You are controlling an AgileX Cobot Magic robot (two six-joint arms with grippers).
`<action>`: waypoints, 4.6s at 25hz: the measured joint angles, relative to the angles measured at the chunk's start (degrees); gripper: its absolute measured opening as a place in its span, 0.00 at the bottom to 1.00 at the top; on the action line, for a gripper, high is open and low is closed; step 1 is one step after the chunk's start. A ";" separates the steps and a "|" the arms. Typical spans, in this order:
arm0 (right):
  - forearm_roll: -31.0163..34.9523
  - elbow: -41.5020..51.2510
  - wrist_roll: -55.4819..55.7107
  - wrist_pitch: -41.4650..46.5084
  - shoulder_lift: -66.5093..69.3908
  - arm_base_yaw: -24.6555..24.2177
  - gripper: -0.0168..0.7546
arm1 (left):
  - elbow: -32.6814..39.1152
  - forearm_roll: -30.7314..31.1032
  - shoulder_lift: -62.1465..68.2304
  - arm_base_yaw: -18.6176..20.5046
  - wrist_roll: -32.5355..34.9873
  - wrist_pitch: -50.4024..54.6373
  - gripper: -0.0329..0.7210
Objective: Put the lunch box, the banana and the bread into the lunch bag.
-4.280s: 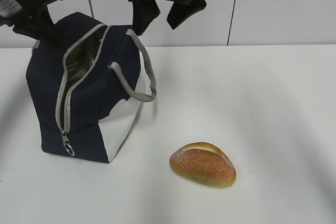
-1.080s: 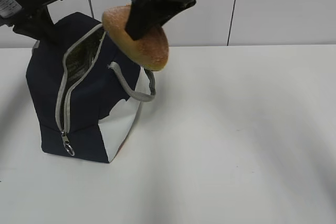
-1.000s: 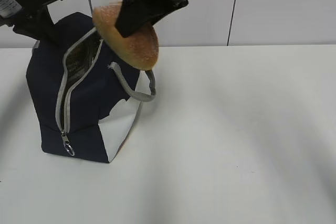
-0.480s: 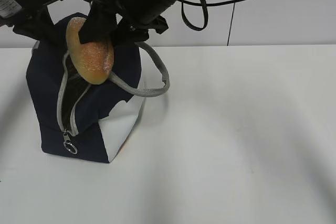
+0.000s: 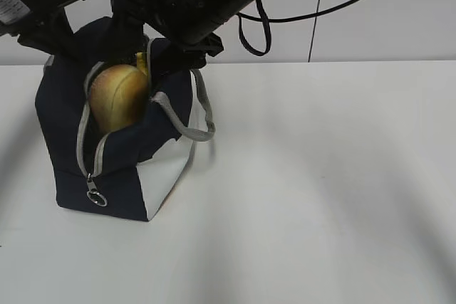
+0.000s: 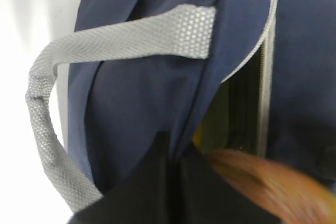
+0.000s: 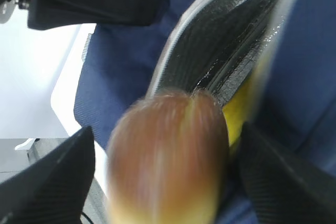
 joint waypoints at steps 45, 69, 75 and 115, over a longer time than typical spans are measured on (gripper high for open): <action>-10.83 -11.22 13.31 10.78 7.60 -4.12 0.03 | 0.00 -1.91 0.00 0.06 0.00 0.00 0.04; -38.37 -25.83 14.90 19.43 7.28 -4.22 0.02 | 0.00 -19.61 2.89 -7.78 2.53 -13.38 0.04; -42.84 -18.81 14.90 19.30 5.11 -4.22 0.02 | 0.00 -22.33 6.42 -8.05 2.53 -13.76 0.04; -38.14 -2.62 9.09 17.53 -16.61 -1.98 0.69 | 0.00 -8.09 -7.17 -1.42 2.41 -0.01 0.62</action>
